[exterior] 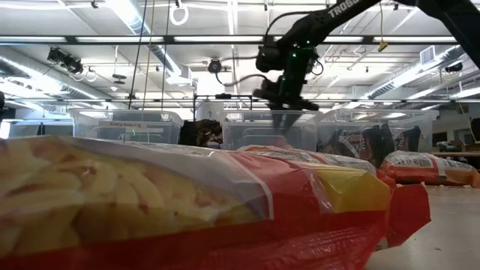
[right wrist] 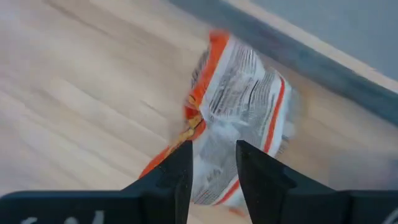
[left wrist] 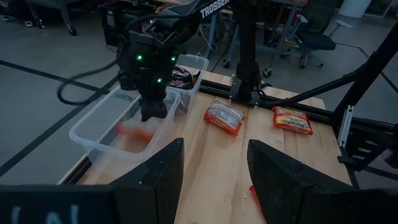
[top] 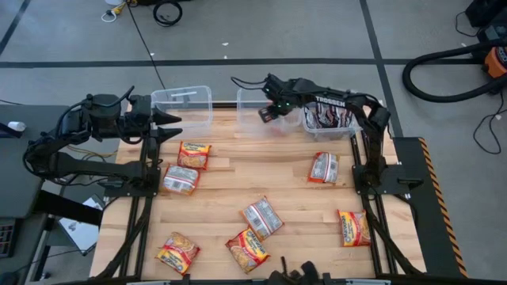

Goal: Sort Maruchan noodles
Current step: Put the orange noodle pack into the top center transparent bin

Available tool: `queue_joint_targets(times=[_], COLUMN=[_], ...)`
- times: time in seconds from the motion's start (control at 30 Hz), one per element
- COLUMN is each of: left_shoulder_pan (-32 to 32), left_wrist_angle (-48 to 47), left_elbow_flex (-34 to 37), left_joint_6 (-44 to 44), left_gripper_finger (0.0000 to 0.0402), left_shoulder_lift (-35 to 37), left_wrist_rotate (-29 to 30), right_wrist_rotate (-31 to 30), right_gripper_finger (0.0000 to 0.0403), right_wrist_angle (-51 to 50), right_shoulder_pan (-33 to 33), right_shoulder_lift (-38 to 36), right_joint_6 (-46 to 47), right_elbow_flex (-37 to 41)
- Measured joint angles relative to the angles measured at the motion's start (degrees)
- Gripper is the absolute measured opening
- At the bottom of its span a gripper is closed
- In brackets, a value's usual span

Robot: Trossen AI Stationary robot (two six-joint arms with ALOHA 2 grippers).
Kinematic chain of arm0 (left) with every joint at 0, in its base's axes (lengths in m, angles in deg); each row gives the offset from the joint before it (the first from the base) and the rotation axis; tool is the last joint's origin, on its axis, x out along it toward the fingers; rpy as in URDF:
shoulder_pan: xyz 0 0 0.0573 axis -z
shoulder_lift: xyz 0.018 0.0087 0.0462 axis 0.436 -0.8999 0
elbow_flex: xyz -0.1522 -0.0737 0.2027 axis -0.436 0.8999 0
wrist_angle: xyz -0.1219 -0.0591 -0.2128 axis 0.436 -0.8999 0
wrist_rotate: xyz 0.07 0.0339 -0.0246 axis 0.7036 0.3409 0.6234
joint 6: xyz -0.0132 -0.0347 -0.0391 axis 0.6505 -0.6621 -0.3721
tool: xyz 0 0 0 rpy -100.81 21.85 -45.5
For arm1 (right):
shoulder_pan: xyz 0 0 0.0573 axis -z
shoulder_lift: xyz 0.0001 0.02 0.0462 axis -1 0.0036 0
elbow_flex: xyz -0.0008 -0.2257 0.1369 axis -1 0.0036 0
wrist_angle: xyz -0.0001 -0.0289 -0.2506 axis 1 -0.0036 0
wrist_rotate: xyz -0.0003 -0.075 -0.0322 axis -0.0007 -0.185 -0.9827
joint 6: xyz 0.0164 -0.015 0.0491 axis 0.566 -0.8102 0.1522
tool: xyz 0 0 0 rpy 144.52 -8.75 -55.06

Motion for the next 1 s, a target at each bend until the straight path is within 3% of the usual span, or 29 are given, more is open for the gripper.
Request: queue_joint_targets(times=[0.1, 0.2, 0.4, 0.63, 0.83, 1.0], left_shoulder_pan=[0.0, 0.0, 0.0, 0.0, 0.0, 0.0], left_wrist_angle=[0.0, 0.0, 0.0, 0.0, 0.1, 0.6], left_elbow_flex=[0.0, 0.0, 0.0, 0.0, 0.0, 0.0], left_joint_6=[0.0, 0.0, -0.3, -0.4, -0.5, -0.5], left_gripper_finger=[0.018, 0.018, 0.018, 0.018, 0.018, 0.018], left_shoulder_lift=[0.0, 0.0, 0.0, 0.0, 0.0, -0.1], left_wrist_rotate=[0.0, 0.0, -0.6, -0.7, -0.7, -0.7], right_wrist_rotate=[1.4, 3.6, 4.8, 1.1, 1.7, 3.6], right_gripper_finger=[0.0137, 0.0139, 0.0139, 0.0139, 0.0137, 0.0137], right_wrist_angle=[9.5, 12.4, 11.3, 8.1, 8.1, 8.0], right_shoulder_pan=[-1.4, -1.6, -1.5, -2.7, -1.4, -0.1], right_shoulder_lift=[1.1, 4.3, 7.4, 7.3, 7.3, 10.7], right_joint_6=[2.0, 4.3, 5.1, 2.9, 13.9, 17.6], right_elbow_flex=[-0.2, -0.1, -0.7, -6.5, -8.5, -8.6])
